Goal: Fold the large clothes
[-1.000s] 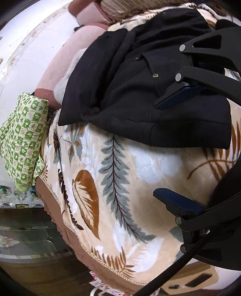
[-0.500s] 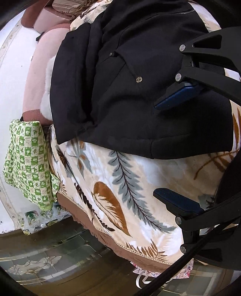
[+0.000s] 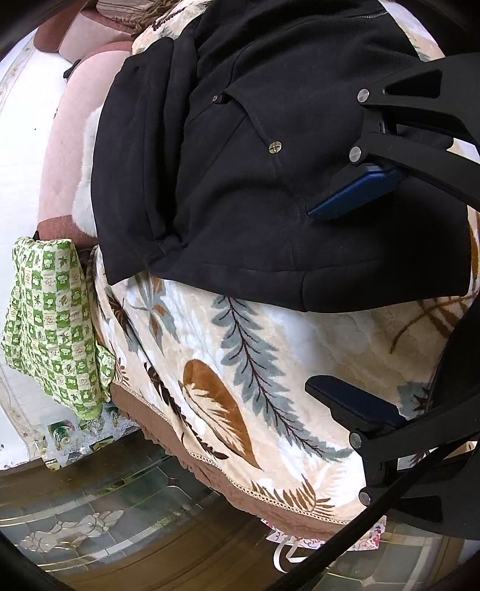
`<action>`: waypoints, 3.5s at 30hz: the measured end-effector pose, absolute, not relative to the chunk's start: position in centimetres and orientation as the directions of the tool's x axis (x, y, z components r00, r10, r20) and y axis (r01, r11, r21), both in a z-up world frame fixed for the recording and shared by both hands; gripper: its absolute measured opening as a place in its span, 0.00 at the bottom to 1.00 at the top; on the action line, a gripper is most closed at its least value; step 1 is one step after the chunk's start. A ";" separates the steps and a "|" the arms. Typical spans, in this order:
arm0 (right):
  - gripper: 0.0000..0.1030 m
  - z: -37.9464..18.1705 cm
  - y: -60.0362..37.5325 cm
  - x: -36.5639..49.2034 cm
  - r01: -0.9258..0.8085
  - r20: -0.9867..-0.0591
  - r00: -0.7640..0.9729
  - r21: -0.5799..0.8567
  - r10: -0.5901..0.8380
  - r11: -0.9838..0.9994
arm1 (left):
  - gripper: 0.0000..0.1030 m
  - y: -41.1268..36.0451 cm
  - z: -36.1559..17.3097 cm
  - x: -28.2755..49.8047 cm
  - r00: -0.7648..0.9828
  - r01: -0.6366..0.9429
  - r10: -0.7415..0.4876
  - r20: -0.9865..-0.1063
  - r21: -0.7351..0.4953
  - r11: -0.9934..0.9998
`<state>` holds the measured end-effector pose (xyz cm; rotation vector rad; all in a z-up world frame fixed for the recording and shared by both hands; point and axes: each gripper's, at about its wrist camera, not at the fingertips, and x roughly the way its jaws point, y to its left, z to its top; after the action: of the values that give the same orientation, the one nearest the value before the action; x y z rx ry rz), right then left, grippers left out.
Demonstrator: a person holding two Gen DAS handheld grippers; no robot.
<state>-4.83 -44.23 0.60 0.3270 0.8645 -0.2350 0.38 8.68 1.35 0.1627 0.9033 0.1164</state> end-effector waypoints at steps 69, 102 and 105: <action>0.12 1.4 -39.4 -9.5 0.034 -0.615 0.616 0.644 0.491 0.764 | 0.12 13.9 3.3 -2.4 0.532 0.037 -0.434 -0.727 -0.492 0.870; 0.16 -3.0 -44.6 29.5 0.301 -0.660 0.638 0.688 0.397 0.660 | 0.18 5.6 -0.3 37.2 0.468 -0.214 -0.298 -0.832 -0.434 0.875; 0.16 -4.0 -45.1 29.5 0.299 -0.629 0.653 0.726 0.422 0.619 | 0.21 6.2 -0.5 37.4 0.465 -0.214 -0.351 -0.813 -0.488 0.846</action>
<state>29.54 -45.11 -4.04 0.9333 0.8898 0.0824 37.35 6.16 -0.46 -0.5859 1.1015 -0.0902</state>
